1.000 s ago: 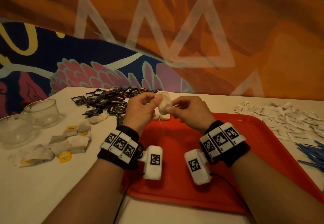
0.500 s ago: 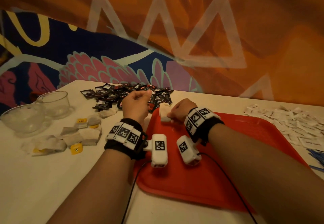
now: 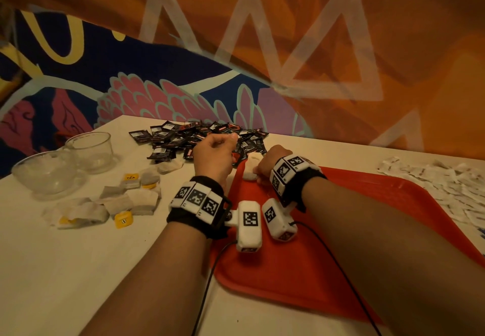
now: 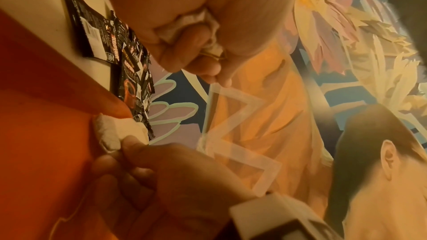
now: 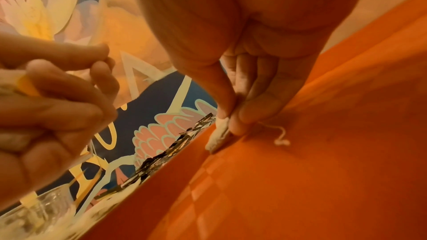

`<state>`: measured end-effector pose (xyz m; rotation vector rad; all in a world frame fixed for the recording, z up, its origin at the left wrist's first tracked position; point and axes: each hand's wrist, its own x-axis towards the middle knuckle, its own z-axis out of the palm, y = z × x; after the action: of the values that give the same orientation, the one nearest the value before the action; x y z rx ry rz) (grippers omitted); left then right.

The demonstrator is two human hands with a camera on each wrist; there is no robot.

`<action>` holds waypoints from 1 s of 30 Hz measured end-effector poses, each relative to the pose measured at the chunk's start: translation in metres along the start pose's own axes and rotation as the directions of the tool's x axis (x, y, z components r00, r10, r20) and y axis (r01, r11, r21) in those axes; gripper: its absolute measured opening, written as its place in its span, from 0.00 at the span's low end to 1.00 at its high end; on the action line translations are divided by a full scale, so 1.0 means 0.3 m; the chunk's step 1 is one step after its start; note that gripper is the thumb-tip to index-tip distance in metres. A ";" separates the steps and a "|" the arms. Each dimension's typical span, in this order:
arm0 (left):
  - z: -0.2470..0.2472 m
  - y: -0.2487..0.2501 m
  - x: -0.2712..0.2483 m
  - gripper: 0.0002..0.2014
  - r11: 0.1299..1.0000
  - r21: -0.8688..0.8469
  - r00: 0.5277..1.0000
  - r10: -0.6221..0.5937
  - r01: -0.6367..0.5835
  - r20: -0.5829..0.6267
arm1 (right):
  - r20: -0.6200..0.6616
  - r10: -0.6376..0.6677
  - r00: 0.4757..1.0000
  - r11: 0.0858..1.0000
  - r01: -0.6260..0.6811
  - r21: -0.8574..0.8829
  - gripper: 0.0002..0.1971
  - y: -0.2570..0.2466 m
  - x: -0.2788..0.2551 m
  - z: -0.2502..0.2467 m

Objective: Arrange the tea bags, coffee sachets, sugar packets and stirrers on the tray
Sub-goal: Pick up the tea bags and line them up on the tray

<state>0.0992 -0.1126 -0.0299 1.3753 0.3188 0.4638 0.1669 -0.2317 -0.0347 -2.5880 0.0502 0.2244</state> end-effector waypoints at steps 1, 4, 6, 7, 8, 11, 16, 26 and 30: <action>0.000 0.000 -0.001 0.03 1.000 0.003 1.000 0.000 0.000 -0.001 | 0.003 -0.015 1.000 0.999 0.015 -0.040 0.14 0.001 0.000 -0.003; 0.001 -0.002 -0.002 0.04 1.000 0.011 1.000 -0.002 0.002 0.001 | -0.020 -0.039 0.999 0.995 0.037 -0.089 0.18 0.004 -0.007 -0.019; 0.000 0.000 -0.003 0.05 1.000 0.010 1.000 -0.013 0.013 0.002 | -0.048 -0.040 0.998 0.990 0.033 -0.138 0.21 -0.002 -0.016 -0.029; -0.001 0.002 -0.005 0.05 1.000 0.005 1.000 -0.024 0.024 0.005 | -0.055 -0.046 0.997 0.989 0.038 -0.142 0.24 -0.004 -0.018 -0.033; -0.002 0.006 -0.006 0.07 0.999 -0.008 0.999 -0.040 0.040 0.013 | -0.054 -0.045 0.998 0.990 0.038 -0.134 0.26 -0.004 -0.021 -0.039; -0.001 0.022 -0.017 0.15 0.986 -0.095 0.989 -0.129 0.135 0.074 | -0.041 -0.044 0.998 0.998 0.042 -0.050 0.27 0.018 -0.025 -0.057; 0.014 0.028 -0.042 0.25 0.965 -0.129 0.955 -0.196 0.229 0.223 | -0.046 -0.246 0.968 0.874 0.242 0.422 0.08 0.055 -0.114 -0.112; 0.075 0.036 -0.123 0.27 0.993 0.098 0.926 -0.104 0.073 0.363 | -0.152 -0.390 0.908 0.797 0.415 0.438 0.08 0.109 -0.262 -0.125; 0.096 0.027 -0.141 0.25 0.992 0.118 0.910 -0.083 0.037 0.405 | -0.134 -0.362 0.922 0.779 0.378 0.500 0.07 0.137 -0.280 -0.139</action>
<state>0.0750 -0.1571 -0.0191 1.5251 0.0397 0.0983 0.0871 -0.2893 -0.0063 -2.0034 -0.3451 0.0142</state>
